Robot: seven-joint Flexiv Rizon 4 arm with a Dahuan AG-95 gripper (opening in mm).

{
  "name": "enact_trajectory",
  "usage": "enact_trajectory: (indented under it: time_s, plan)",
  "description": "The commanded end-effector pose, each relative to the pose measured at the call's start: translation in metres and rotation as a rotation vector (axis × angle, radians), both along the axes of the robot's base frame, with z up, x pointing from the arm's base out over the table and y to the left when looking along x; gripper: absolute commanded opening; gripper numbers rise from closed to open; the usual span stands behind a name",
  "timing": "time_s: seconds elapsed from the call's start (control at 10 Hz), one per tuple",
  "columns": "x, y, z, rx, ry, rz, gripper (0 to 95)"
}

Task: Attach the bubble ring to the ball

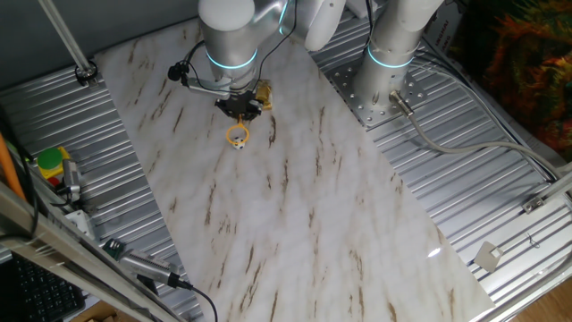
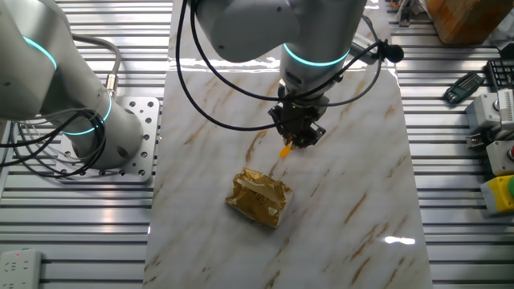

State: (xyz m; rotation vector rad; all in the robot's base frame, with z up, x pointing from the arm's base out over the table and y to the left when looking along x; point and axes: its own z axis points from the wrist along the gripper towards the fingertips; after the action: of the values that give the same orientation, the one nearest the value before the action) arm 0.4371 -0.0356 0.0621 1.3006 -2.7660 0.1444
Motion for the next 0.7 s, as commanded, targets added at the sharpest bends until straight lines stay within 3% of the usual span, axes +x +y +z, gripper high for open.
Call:
enact_trajectory:
  time_s: [0.1,0.7]
  plan:
    - [0.001,0.001,-0.004,-0.003,-0.001,-0.001,0.0]
    - [-0.002,-0.004,-0.015,0.002,-0.009,0.002,0.0]
